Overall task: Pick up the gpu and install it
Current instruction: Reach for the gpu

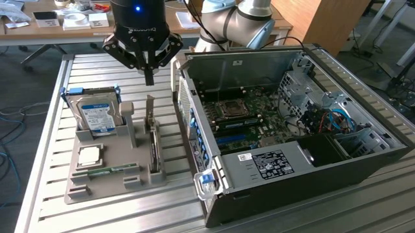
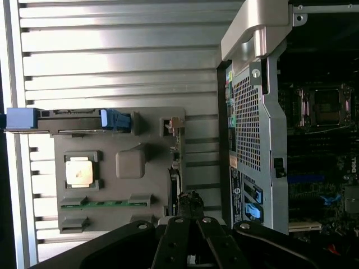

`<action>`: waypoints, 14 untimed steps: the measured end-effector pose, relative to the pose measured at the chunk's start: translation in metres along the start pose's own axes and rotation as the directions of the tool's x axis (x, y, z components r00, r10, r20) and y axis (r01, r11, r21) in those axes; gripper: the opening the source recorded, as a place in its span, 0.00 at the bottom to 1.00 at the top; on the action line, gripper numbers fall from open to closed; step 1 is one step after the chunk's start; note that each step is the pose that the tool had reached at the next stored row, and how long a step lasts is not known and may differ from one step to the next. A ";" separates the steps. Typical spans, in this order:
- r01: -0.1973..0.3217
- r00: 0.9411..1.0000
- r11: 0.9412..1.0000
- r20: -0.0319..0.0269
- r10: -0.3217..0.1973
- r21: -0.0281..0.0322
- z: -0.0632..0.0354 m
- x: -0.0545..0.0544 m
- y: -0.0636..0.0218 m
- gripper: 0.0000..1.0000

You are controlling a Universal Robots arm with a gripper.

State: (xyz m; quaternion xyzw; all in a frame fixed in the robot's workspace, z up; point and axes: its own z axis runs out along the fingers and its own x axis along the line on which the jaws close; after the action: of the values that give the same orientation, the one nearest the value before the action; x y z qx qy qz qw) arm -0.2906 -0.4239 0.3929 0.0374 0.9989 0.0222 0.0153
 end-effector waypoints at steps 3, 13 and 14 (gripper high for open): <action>0.000 1.000 1.000 0.000 0.000 0.000 0.0000 0.000 -0.0020 0.11; 0.000 1.000 1.000 0.000 0.000 0.000 -0.0006 0.000 -0.0135 0.11; 0.000 1.000 1.000 0.000 0.000 0.000 -0.0006 0.000 -0.0146 0.11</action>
State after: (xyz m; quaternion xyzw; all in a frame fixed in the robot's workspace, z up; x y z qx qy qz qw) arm -0.2920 -0.4385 0.3928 0.0373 0.9989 0.0222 0.0153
